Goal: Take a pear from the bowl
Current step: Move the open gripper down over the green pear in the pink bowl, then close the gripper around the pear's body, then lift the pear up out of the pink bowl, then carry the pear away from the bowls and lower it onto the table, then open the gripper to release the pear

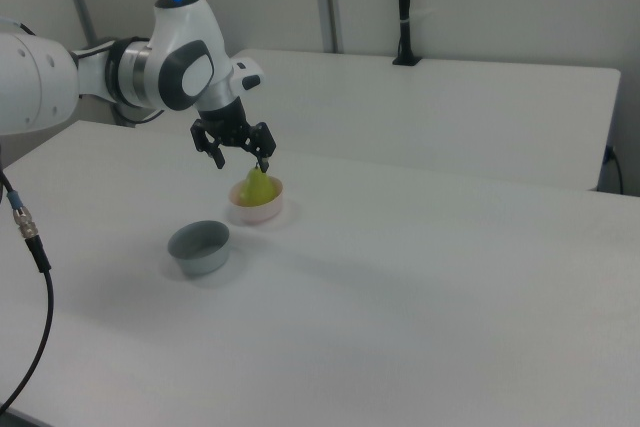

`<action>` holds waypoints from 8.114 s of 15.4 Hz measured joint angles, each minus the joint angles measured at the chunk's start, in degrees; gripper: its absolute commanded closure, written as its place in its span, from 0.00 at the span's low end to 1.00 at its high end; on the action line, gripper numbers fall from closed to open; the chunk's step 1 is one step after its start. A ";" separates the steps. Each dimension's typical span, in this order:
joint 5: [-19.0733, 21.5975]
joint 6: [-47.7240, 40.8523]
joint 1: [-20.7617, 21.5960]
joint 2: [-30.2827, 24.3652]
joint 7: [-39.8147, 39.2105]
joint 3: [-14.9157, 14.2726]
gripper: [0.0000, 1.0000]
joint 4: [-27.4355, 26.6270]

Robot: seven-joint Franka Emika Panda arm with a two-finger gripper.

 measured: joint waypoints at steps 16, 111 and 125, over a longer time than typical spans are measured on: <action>0.00 17.68 0.89 8.61 2.26 0.00 0.00 0.05; -2.78 28.83 -8.57 14.39 2.81 -1.13 0.15 1.72; -2.85 28.83 -8.58 13.83 2.80 -1.13 0.01 2.95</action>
